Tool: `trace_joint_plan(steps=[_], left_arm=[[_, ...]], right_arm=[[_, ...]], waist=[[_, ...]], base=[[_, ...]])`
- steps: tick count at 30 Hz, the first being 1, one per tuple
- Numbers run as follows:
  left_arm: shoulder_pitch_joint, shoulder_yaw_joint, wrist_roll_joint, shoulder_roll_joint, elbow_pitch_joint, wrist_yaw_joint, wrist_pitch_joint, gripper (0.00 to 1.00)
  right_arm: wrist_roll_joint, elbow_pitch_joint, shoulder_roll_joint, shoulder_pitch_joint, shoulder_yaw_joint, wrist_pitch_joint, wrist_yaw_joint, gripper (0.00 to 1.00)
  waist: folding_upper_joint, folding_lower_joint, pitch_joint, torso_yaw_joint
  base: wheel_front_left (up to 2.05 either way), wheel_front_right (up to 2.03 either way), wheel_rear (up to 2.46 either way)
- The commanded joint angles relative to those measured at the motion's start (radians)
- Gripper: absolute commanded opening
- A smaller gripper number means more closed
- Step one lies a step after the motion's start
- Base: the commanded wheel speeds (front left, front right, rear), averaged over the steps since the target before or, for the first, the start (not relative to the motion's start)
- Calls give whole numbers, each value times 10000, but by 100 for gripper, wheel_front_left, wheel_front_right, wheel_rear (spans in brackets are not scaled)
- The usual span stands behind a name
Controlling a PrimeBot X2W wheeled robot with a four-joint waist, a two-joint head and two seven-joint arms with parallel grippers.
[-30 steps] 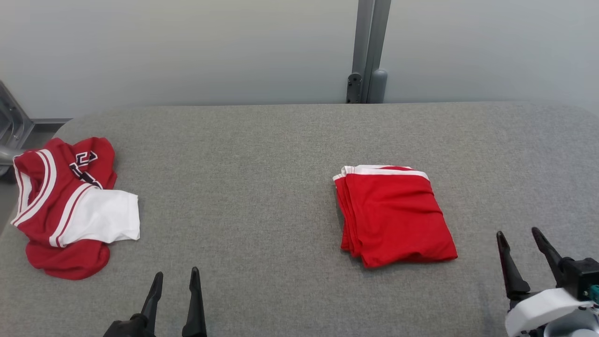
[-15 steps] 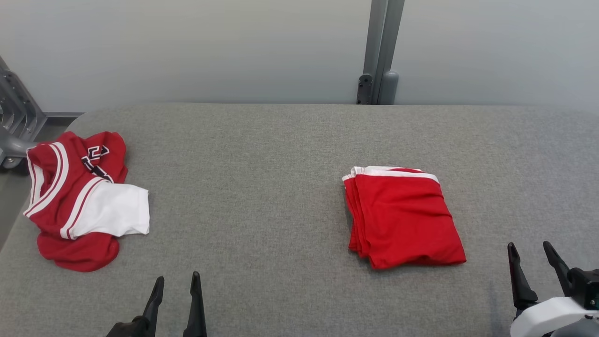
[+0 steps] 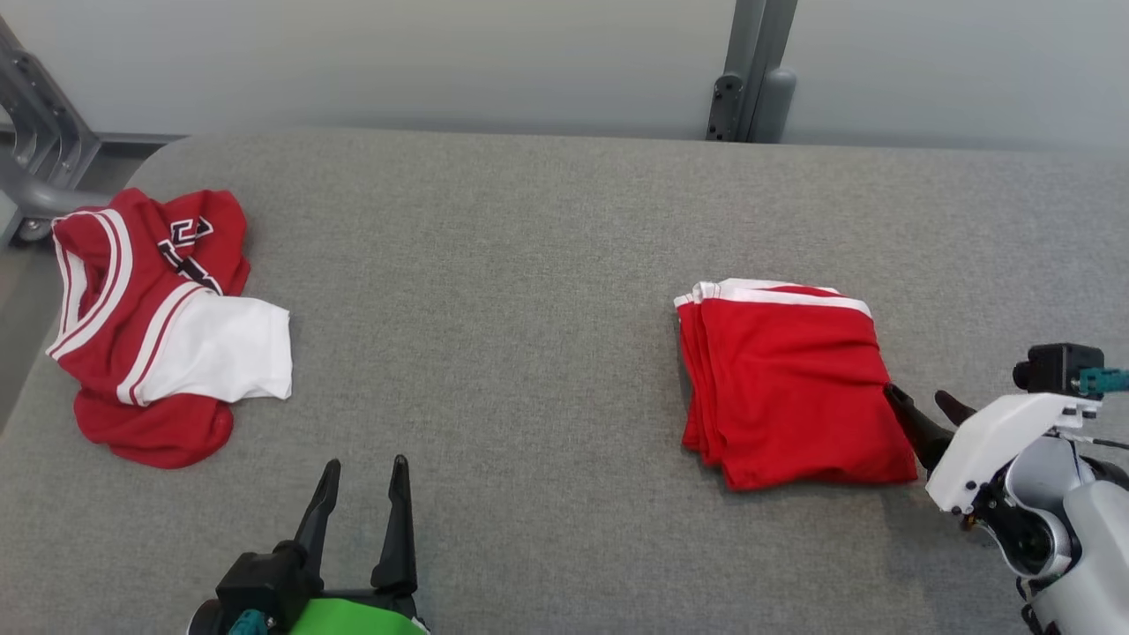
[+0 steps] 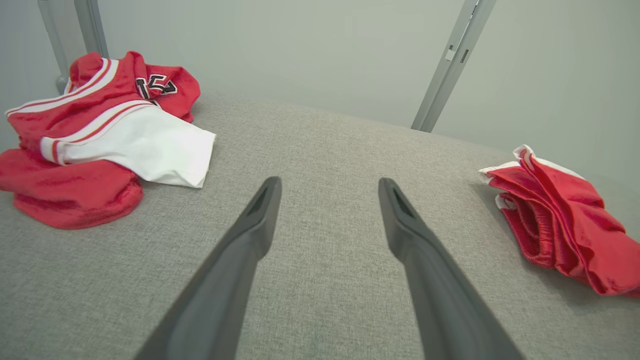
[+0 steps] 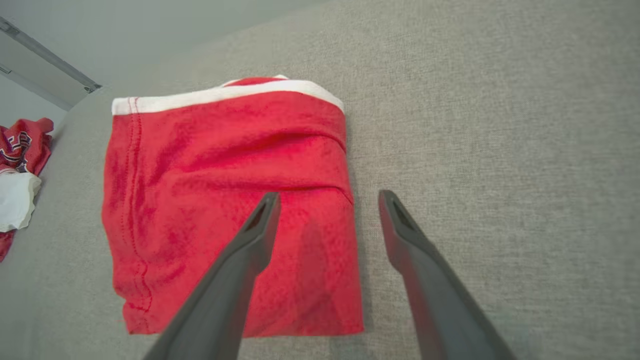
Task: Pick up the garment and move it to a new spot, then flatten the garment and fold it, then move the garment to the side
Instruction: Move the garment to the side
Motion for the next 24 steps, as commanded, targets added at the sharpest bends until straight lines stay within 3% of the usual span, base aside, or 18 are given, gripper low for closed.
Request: trace_joint_plan(steps=[1,8,9,10,11,14,24], left_arm=[[-217,-38,-71,26,16,-6,-2,100],[-611,-309,-239,26,26,75,-2,100],[-658,-325,-251,26,7,98,-2,100],[-703,-339,-257,26,-15,111,-2,100],[-748,-345,-257,26,-49,132,-2,100],[-830,-332,-208,26,-128,107,-2,100],[-1172,51,314,28,-140,-180,-2,100]], right_arm=[[-13,258,-206,-361,93,328,-4,100],[382,1616,49,-1567,244,1449,-4,100],[597,1684,78,-1647,278,1587,-4,87],[814,1734,106,-1695,294,1672,-4,12],[1004,1716,121,-1730,310,1660,-4,0],[1613,1511,63,-1828,402,1604,-4,0],[2657,992,-995,-2198,298,1091,-4,0]], waist=[[0,0,623,302],[0,0,1161,542],[0,0,1209,529],[0,0,1247,505],[0,0,1292,457],[0,0,1456,199],[0,0,2014,-1271]], base=[[0,0,0],[0,0,0],[0,0,0],[0,0,0],[0,0,0],[0,0,0],[0,0,0]])
